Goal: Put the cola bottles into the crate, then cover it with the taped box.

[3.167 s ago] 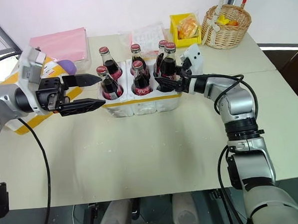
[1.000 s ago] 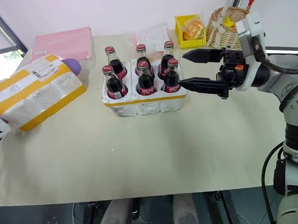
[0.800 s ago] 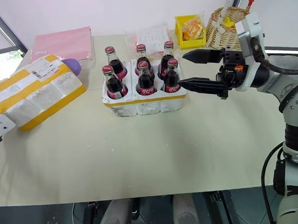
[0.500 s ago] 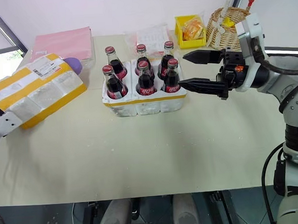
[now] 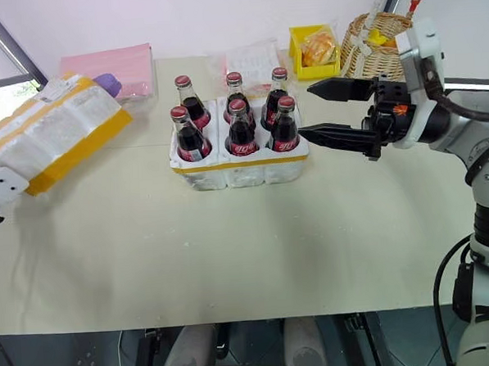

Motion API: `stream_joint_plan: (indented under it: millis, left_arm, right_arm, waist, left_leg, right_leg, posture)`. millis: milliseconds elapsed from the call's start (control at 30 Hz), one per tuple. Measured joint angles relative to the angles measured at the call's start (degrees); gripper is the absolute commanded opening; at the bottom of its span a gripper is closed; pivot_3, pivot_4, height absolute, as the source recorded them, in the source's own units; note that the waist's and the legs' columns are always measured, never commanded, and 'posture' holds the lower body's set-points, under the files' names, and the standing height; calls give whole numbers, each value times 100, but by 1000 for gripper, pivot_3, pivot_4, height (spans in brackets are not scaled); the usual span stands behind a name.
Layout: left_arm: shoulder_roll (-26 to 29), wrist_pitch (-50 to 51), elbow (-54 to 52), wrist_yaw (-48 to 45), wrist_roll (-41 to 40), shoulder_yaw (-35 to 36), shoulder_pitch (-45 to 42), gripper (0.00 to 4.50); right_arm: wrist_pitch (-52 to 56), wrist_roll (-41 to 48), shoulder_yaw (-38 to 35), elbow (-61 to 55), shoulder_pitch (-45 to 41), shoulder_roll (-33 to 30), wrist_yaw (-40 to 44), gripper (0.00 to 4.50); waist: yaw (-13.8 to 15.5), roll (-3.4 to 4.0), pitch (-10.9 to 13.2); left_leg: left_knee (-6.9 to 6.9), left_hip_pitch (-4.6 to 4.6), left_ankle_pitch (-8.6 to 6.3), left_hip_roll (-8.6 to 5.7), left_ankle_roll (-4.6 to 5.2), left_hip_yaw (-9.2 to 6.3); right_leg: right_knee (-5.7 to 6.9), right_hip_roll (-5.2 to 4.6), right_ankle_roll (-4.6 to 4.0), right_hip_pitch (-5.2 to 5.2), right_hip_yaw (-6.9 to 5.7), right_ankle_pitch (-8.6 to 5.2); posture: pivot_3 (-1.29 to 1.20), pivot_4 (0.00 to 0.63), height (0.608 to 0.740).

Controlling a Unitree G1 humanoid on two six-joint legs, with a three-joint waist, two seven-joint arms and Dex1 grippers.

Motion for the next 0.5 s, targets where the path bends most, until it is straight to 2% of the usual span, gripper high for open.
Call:
stream_joint_plan:
  millis: [233,500]
  left_arm:
    - [480,-186,-1243,-684,-305,137,-506,562]
    - [404,183,-3129,-1831,-712,229,-806,562]
  right_arm:
    - [-191,-146,-213,84,303,-81,-32,4500]
    - [-325,-252,-325,177,527,-152,-79,4500]
  waist:
    - [-10,-14,-3]
    - [-24,-15,-2]
  left_leg:
    - [-1,0,0,0,0,1]
    - [1,-1,0,1,1,1]
  right_leg:
    - [-1,0,0,0,1,0]
    - [0,1,0,0,2,0]
  posture:
    - [0,150,738]
    - [0,150,738]
